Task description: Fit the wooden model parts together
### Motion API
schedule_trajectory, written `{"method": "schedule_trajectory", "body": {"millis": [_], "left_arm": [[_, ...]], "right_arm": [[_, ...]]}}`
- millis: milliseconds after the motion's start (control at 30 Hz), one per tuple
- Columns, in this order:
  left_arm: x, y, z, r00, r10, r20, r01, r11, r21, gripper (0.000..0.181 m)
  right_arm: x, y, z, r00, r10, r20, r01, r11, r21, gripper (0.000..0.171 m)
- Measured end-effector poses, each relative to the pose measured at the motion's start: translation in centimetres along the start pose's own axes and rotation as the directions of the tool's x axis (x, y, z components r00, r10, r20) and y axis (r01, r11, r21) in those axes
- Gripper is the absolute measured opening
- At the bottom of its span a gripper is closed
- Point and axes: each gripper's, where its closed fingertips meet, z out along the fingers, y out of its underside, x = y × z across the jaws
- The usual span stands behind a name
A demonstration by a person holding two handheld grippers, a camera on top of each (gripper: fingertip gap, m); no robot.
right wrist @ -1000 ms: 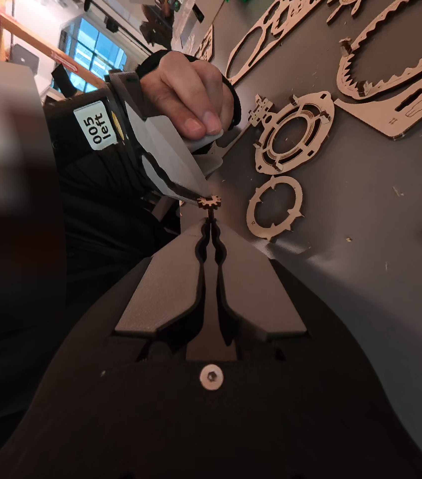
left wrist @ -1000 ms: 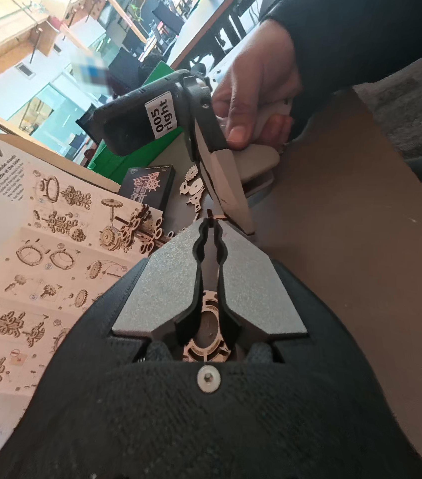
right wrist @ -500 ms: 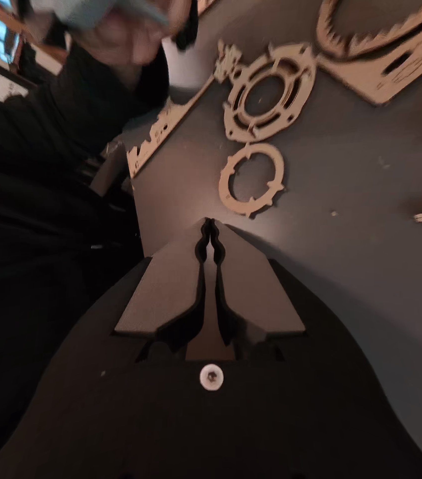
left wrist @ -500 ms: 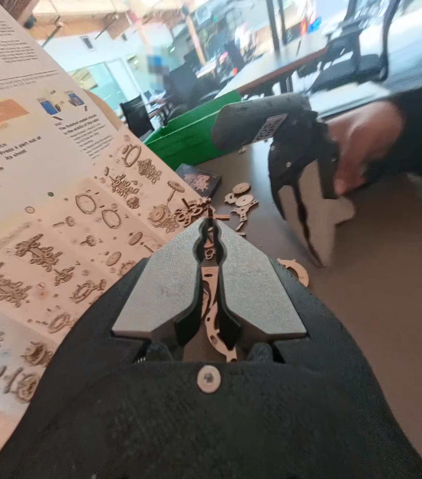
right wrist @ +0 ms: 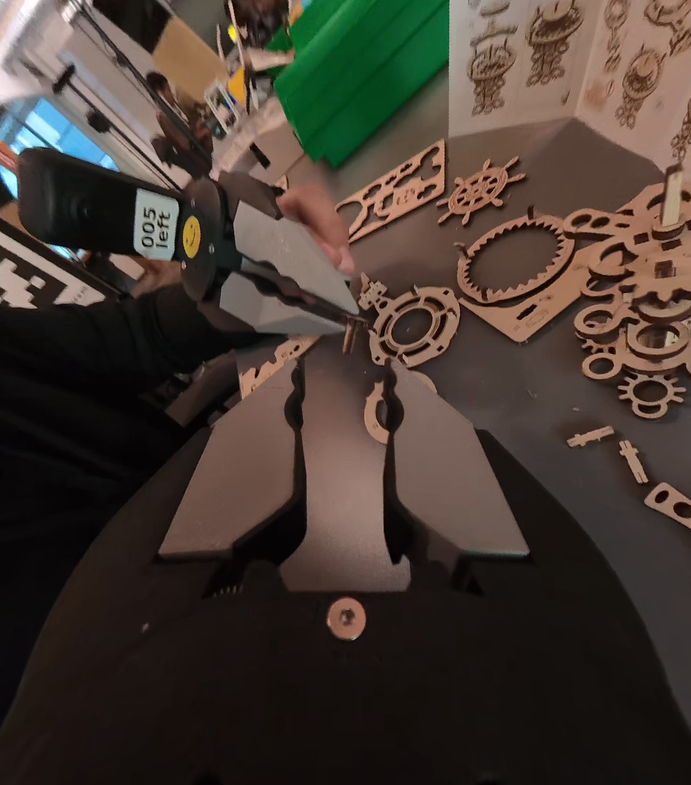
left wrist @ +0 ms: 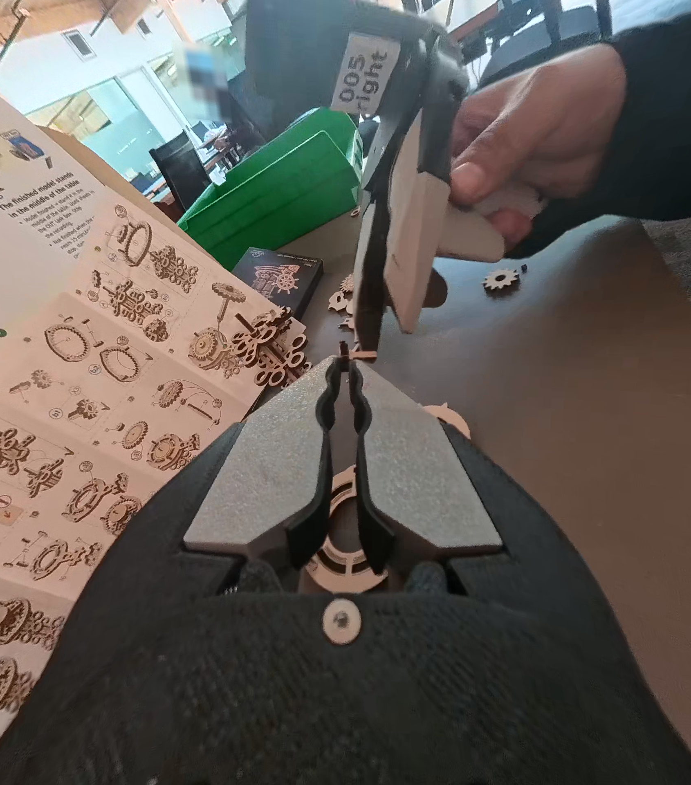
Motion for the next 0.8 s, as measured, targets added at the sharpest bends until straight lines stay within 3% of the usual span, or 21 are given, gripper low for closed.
{"method": "schedule_trajectory", "body": {"millis": [100, 200, 567, 800], "left_arm": [[0.2, -0.3, 0.1, 1.000, -0.011, 0.004, 0.011, 1.000, 0.016, 0.000], [0.3, -0.6, 0.1, 1.000, -0.022, 0.002, 0.022, 0.999, 0.028, 0.000], [-0.5, -0.7, -0.3, 0.998, -0.046, 0.038, 0.044, 0.998, 0.049, 0.000], [0.3, 1.1, 0.3, 0.995, 0.097, 0.028, -0.094, 0.990, -0.104, 0.000]], "right_arm": [[-0.4, -0.4, 0.4, 0.996, 0.059, 0.074, -0.062, 0.997, 0.043, 0.027], [-0.5, -0.7, 0.8, 0.990, 0.084, 0.116, -0.095, 0.992, 0.087, 0.004], [-0.6, -1.6, 1.0, 0.987, 0.080, 0.137, -0.105, 0.977, 0.184, 0.000], [1.2, 0.3, 1.6, 0.994, -0.068, -0.080, 0.071, 0.997, 0.037, 0.000]]}}
